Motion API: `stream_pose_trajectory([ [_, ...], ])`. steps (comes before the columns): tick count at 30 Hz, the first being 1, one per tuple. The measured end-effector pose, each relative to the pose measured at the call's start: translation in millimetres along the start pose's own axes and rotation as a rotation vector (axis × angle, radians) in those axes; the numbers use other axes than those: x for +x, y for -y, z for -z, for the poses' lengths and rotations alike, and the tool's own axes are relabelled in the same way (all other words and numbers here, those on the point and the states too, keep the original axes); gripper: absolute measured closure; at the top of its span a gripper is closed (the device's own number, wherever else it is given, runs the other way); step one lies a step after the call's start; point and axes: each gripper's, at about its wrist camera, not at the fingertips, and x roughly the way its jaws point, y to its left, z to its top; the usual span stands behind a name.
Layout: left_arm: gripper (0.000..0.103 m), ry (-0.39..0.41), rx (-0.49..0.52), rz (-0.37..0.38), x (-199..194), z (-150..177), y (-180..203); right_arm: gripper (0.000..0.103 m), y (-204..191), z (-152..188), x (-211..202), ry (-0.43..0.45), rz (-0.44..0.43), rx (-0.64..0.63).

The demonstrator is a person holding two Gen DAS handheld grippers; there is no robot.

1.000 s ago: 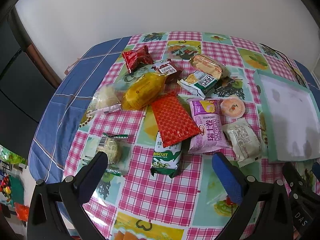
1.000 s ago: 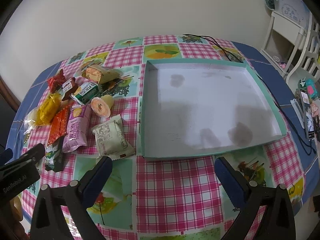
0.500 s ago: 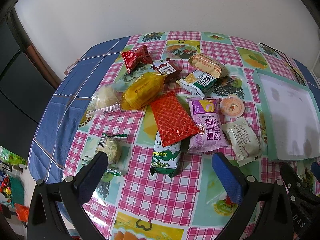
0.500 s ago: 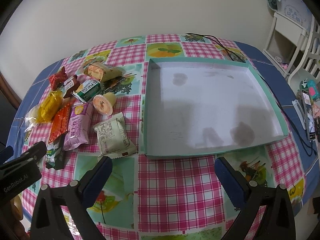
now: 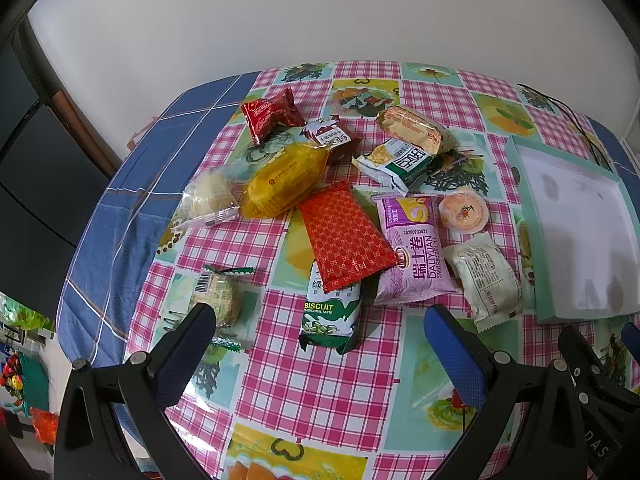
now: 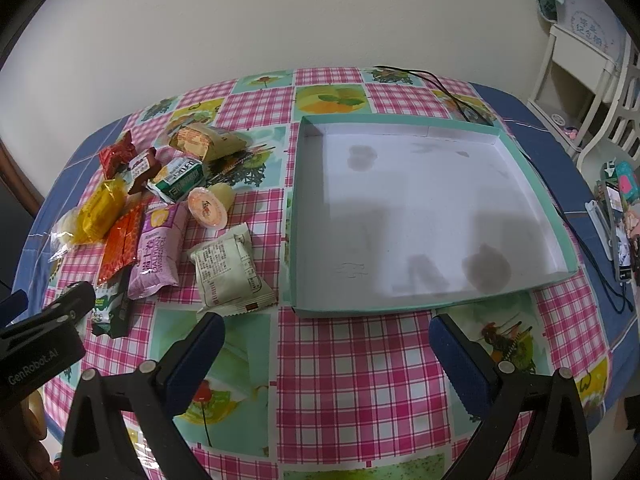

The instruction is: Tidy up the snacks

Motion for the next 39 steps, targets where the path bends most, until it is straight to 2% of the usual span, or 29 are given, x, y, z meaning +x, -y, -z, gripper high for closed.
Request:
stream_pose_trajectory([
  [26,0.000,-0.012,-0.023,0.025,5.0,1.8,-10.1,0.000,-10.6,-0.4,0.5,-0.011,-0.004,-0.021],
  [31,0.000,-0.014,-0.061,0.028,8.6,-1.9,-34.2,0.000,-26.5,-4.9,5.8,-0.025,-0.065,-0.036],
  [34,0.000,-0.033,-0.105,0.035,16.3,-2.4,-55.6,0.000,-42.1,-9.1,10.7,-0.030,-0.122,-0.042],
  [39,0.000,-0.069,-0.176,0.031,31.7,-1.7,-89.5,0.000,-70.7,-12.9,17.5,-0.020,-0.163,-0.071],
])
